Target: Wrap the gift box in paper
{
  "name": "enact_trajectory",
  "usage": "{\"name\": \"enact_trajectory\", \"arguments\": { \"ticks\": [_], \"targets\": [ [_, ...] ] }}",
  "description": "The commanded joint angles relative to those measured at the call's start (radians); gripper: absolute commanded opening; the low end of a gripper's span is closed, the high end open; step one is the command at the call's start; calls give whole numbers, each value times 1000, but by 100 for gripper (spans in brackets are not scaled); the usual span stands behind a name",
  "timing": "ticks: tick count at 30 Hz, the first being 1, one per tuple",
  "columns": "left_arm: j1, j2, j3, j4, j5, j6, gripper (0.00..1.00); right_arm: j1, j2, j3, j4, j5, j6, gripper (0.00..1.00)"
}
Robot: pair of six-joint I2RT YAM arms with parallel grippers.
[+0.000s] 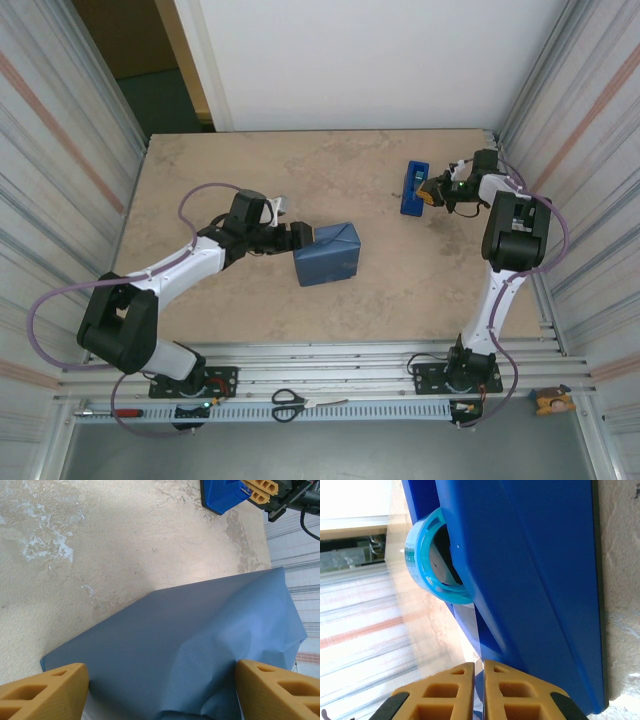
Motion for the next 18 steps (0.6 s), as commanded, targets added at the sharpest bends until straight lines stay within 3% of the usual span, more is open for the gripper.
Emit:
{"name": "enact_trajectory", "arguments": {
  "ticks": [1,7,18],
  "targets": [
    [-19,27,-34,-79,-2,32,76,-6,16,22,-11,-26,12,9],
    [-19,27,-33,-82,-4,32,76,-7,1,27,1,-40,35,0],
    [-22,25,-41,-86,-14,38,76,4,-119,8,-20,-40,88,0]
  ]
}}
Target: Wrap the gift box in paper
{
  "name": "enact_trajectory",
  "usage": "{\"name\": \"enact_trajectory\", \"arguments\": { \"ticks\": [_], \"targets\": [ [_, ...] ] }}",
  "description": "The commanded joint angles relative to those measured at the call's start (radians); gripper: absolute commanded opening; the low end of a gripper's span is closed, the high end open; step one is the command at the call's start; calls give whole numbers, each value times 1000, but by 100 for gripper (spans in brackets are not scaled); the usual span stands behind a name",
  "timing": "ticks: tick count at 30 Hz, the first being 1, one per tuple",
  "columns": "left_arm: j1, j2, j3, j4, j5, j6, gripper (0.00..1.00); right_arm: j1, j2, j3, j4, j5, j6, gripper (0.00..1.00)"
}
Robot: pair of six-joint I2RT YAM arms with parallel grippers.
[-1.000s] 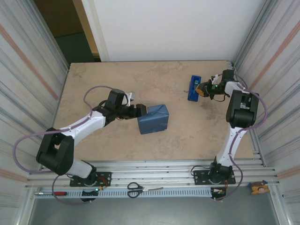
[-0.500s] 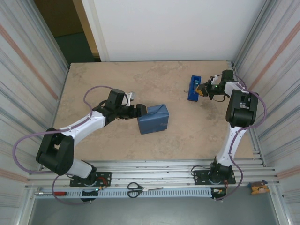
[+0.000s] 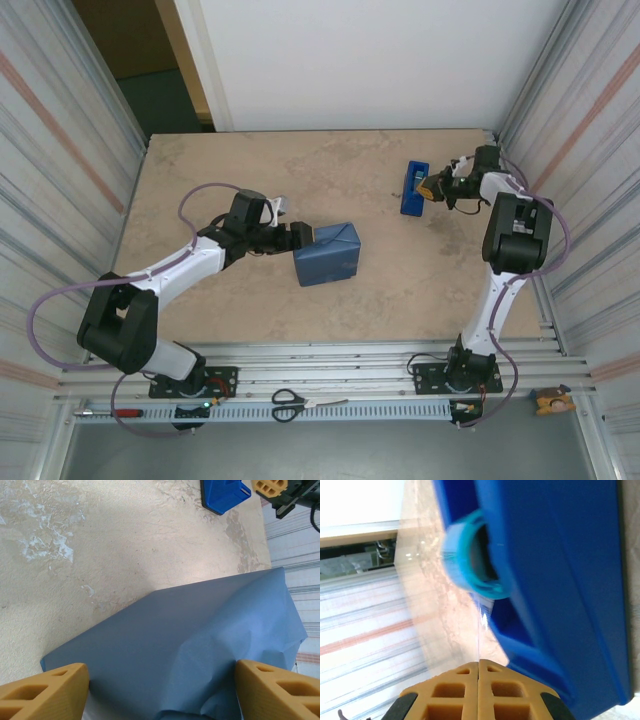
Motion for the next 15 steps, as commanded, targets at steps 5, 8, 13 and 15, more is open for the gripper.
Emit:
{"name": "enact_trajectory", "arguments": {
  "ticks": [5,8,13,15],
  "targets": [
    [-25,26,-41,-87,-12,36,76,4,-112,-65,-7,-38,45,0],
    [-27,24,-46,-85,-13,35,75,10,-152,-130,12,-40,57,0],
    [-28,21,-49,-84,-15,35,75,28,-220,-233,33,-42,61,0],
    [-30,21,-48,-84,-15,36,75,32,-252,-280,38,-28,60,0]
  ]
}}
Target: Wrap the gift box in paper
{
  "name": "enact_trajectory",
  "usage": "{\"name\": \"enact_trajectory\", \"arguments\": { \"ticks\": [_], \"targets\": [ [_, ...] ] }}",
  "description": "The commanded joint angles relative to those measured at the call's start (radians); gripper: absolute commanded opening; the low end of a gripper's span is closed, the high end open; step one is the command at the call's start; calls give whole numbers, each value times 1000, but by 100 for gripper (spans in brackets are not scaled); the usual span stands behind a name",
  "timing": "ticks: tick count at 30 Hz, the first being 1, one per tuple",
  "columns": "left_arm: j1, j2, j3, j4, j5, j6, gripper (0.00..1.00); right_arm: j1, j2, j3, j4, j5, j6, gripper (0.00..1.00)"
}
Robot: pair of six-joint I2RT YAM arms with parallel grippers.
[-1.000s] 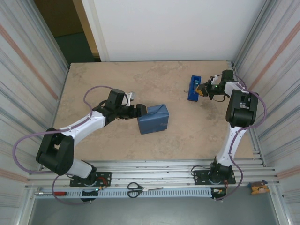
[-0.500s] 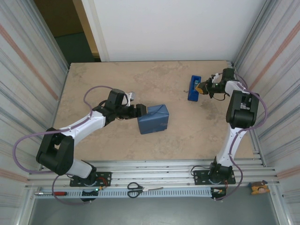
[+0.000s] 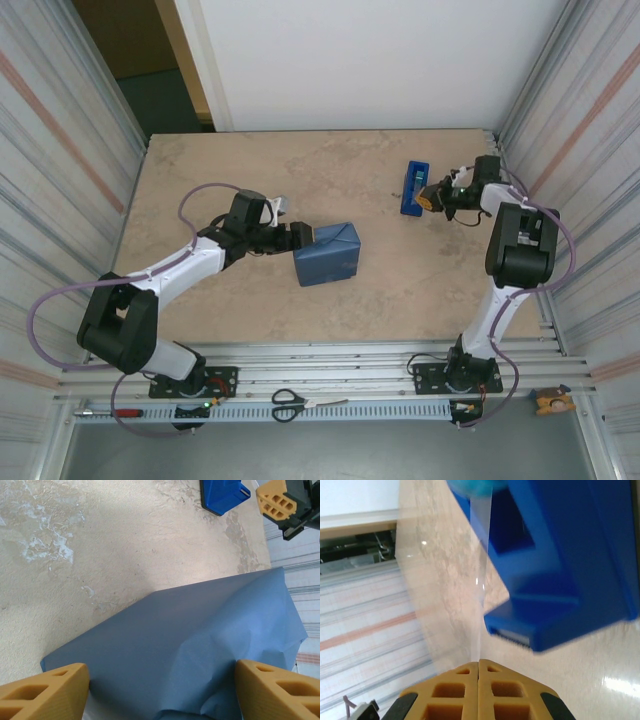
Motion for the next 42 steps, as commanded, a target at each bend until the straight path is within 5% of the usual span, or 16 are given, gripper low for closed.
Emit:
{"name": "enact_trajectory", "arguments": {
  "ticks": [1,19,42],
  "targets": [
    [-30,21,-43,-91,-15,35,75,18,-96,-64,-10,-23,18,0],
    [-31,27,-43,-89,-12,37,75,28,-149,-251,53,46,24,0],
    [-32,37,-23,-107,-14,45,73,27,32,-131,-90,370,-127,0]
  ]
}}
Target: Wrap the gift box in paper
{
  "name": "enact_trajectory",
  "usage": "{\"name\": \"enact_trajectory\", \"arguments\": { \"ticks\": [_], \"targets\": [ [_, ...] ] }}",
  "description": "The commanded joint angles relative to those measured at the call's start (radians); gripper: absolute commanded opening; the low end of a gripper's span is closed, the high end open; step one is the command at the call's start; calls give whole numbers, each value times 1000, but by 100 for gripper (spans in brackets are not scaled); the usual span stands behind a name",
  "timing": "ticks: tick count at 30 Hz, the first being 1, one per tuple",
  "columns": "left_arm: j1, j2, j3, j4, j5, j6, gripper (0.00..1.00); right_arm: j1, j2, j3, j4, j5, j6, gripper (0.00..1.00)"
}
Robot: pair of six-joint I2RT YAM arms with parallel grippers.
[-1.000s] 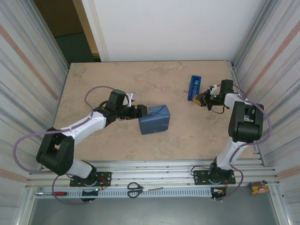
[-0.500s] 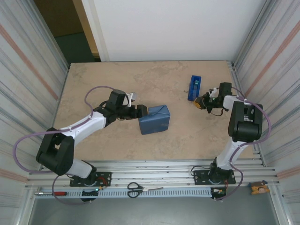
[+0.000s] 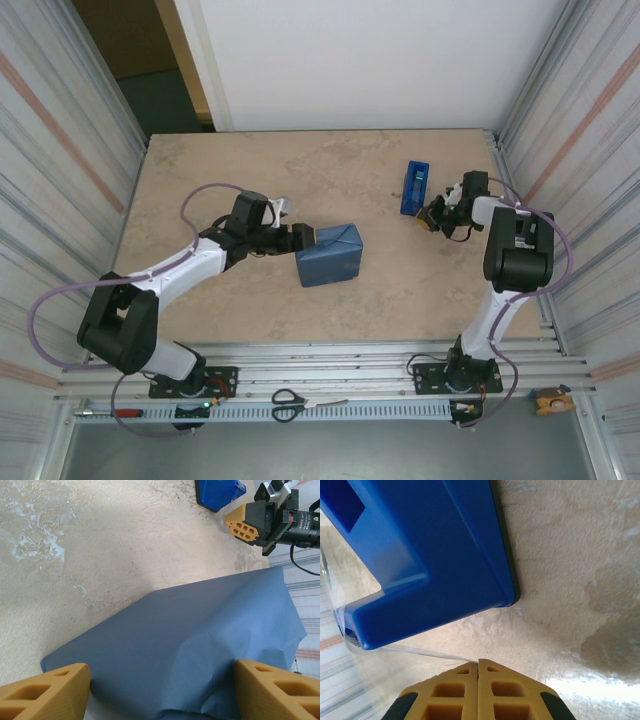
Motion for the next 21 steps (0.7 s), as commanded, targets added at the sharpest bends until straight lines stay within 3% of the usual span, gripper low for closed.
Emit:
{"name": "enact_trajectory", "arguments": {
  "ticks": [1,7,11,16,21],
  "targets": [
    [-16,37,-20,-117,-14,39,74,-9,56,9,-137,74,-49,0],
    [-16,33,-23,-118,-15,39,73,-8,37,16,-159,51,-70,0],
    [-16,31,-27,-112,-17,34,73,-4,-7,12,-185,125,-92,0],
    [-19,34,-21,-114,-15,35,73,-11,26,32,-197,61,-117,0],
    [-21,32,-18,-118,-20,33,73,6,-130,9,-225,-53,-135,0]
  ]
}}
